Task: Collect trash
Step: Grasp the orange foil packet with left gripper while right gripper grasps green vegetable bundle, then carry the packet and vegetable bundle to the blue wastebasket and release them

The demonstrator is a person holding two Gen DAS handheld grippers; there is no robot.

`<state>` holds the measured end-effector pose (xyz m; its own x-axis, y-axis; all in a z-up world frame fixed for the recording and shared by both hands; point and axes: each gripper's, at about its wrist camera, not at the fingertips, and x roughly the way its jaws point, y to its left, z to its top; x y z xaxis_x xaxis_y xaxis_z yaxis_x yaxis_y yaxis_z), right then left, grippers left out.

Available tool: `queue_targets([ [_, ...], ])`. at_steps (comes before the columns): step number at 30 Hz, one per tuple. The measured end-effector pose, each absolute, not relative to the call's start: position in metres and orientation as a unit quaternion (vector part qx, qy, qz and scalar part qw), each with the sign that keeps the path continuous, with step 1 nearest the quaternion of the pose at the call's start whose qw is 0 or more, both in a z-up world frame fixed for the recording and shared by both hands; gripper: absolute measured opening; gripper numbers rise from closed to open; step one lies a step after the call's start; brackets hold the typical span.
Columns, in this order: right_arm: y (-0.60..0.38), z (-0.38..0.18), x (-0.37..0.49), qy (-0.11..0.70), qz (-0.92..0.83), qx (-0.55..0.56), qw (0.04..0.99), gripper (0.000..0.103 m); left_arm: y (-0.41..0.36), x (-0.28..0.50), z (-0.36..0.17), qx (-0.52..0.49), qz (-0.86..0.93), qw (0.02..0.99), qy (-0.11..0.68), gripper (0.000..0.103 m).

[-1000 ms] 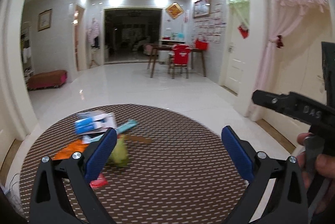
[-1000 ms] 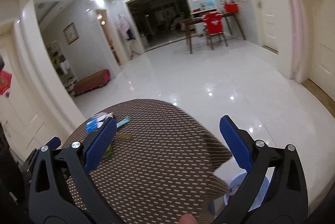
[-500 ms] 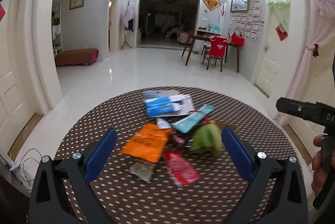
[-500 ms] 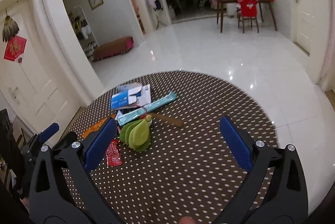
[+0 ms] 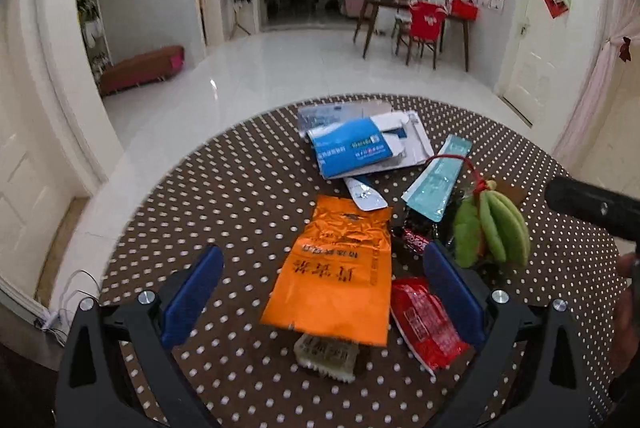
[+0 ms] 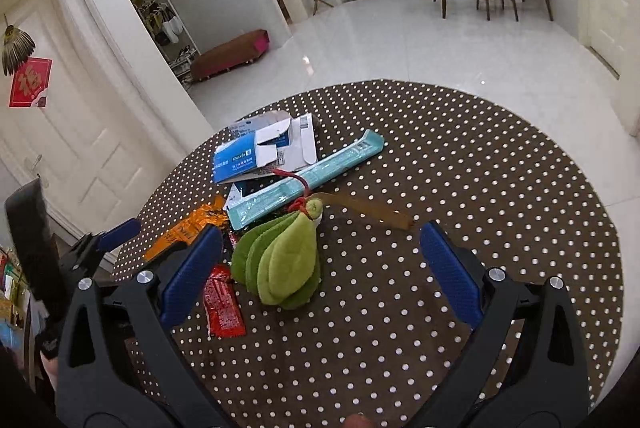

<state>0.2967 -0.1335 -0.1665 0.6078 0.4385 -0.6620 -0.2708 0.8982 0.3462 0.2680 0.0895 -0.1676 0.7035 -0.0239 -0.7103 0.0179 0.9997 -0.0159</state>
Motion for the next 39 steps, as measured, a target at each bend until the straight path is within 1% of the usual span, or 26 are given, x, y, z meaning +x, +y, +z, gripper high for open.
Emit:
queue_targets([
  [6,-0.133,-0.175,0.306,0.408,0.199,0.106,0.885,0.097,0.093,0.292,-0.182,0.008,-0.004,0.914,0.405,0.098],
  [12,-0.115,-0.183,0.309,0.421,0.223,0.080,0.876,0.097,0.102,0.301,-0.192,-0.036,-0.044,0.901,0.429,0.098],
  [13,-0.112,-0.184,0.309,0.421,0.225,0.077,0.875,0.097,0.102,0.301,-0.193,-0.038,-0.047,0.901,0.430,0.095],
  [14,-0.107,-0.184,0.309,0.421,0.228,0.072,0.875,0.097,0.102,0.301,-0.194,-0.040,-0.053,0.900,0.431,0.085],
  [15,-0.105,-0.185,0.310,0.421,0.229,0.070,0.875,0.097,0.102,0.302,-0.194,-0.040,-0.056,0.900,0.429,0.082],
  [17,-0.097,-0.186,0.312,0.423,0.230,0.063,0.874,0.096,0.098,0.302,-0.193,-0.036,-0.063,0.902,0.427,0.062],
  [18,-0.094,-0.187,0.312,0.423,0.230,0.059,0.874,0.088,0.095,0.302,-0.193,-0.032,-0.066,0.902,0.426,0.057],
  [19,-0.091,-0.189,0.313,0.425,0.230,0.055,0.874,0.079,0.093,0.302,-0.193,-0.028,-0.068,0.902,0.426,0.056],
  [20,-0.089,-0.191,0.315,0.428,0.231,0.055,0.872,0.054,0.091,0.301,-0.193,-0.028,-0.073,0.902,0.425,0.055],
  [21,-0.089,-0.193,0.317,0.434,0.232,0.059,0.869,0.034,0.091,0.301,-0.193,-0.031,-0.079,0.902,0.424,0.055],
  [23,-0.093,-0.197,0.317,0.437,0.224,0.065,0.868,0.029,0.091,0.300,-0.192,-0.038,-0.086,0.903,0.419,0.054],
  [24,-0.096,-0.197,0.316,0.436,0.224,0.069,0.869,0.023,0.092,0.298,-0.191,-0.041,-0.087,0.904,0.416,0.054],
  [33,-0.134,-0.181,0.290,0.408,0.214,0.099,0.882,0.021,0.116,0.261,-0.180,-0.075,-0.081,0.914,0.390,0.054],
  [39,-0.147,-0.160,0.276,0.382,0.212,0.107,0.893,0.021,0.116,0.234,-0.154,-0.089,-0.083,0.930,0.347,0.054],
])
